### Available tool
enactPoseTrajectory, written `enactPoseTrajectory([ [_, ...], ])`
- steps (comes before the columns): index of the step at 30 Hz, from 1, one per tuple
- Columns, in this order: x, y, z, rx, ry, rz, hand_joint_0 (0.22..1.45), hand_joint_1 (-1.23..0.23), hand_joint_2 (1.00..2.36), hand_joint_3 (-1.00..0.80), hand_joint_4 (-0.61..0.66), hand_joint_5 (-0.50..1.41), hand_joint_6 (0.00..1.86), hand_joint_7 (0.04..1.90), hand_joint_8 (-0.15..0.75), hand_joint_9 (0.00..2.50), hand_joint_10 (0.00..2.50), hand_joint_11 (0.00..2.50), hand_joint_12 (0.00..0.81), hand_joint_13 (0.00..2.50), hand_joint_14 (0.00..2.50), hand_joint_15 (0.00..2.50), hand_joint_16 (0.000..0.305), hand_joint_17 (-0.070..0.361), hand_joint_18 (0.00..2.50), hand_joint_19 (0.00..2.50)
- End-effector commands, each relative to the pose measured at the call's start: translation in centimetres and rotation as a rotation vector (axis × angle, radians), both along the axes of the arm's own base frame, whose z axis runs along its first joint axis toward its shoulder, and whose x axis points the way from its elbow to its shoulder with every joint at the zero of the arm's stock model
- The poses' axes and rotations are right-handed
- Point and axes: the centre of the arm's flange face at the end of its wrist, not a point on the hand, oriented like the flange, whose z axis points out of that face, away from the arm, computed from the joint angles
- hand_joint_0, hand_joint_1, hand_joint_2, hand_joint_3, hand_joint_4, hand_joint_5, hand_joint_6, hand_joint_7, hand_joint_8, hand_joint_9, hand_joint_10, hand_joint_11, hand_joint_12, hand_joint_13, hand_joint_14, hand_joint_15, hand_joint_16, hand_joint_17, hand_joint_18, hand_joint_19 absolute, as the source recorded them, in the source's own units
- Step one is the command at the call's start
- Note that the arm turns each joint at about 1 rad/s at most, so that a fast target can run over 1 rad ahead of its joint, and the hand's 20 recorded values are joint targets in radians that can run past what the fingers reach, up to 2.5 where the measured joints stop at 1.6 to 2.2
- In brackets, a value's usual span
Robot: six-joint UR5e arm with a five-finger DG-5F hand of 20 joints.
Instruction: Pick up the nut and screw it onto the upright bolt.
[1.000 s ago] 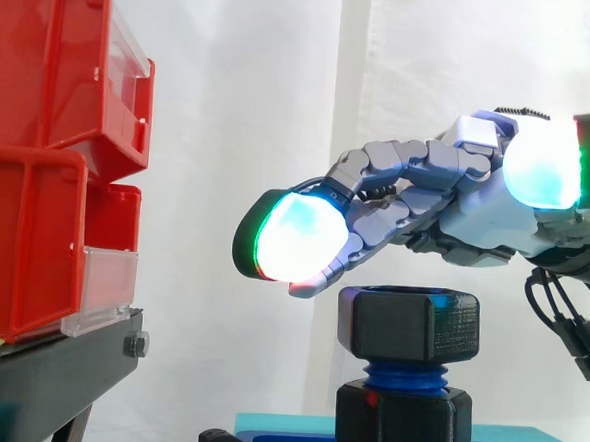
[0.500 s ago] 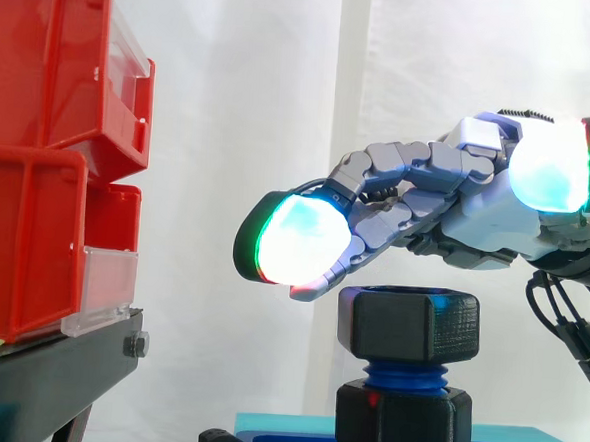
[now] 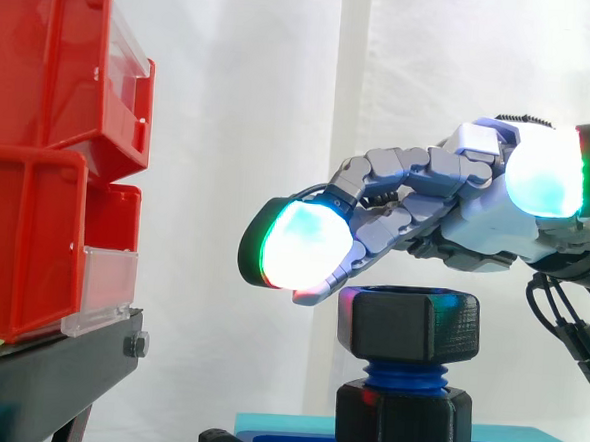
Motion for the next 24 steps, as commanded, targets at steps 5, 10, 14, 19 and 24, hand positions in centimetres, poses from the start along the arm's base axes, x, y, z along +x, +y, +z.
enactPoseTrajectory([
  [5,-0.1,0.0,-0.1,0.001,0.009,0.000,0.43,-0.19,1.00,-0.50,0.25,-0.13,0.50,0.96,0.270,0.51,0.00,0.00,0.340,0.29,0.00,0.00,0.038,0.085,0.00,0.00],
  [10,-0.5,0.2,-1.1,0.003,0.028,0.004,0.43,-0.19,1.00,-0.50,0.26,-0.13,0.50,1.00,0.273,0.52,0.00,0.00,0.338,0.30,0.00,0.00,0.038,0.085,0.00,0.00],
  [14,-0.6,0.4,-1.5,0.005,0.029,0.005,0.43,-0.19,1.00,-0.50,0.25,-0.12,0.50,1.06,0.274,0.53,0.00,0.00,0.339,0.31,0.00,0.00,0.037,0.084,0.00,0.00],
  [19,-0.6,0.3,-1.5,0.006,0.030,0.004,0.43,-0.19,1.00,-0.50,0.23,-0.10,0.50,1.22,0.280,0.55,0.00,0.00,0.338,0.34,0.00,0.00,0.036,0.082,0.00,0.00],
  [24,-0.4,0.2,-1.2,0.006,0.009,0.004,0.44,-0.20,1.00,-0.50,0.21,-0.09,0.50,1.39,0.288,0.57,0.00,0.00,0.336,0.36,0.00,0.00,0.036,0.081,0.00,0.00],
])
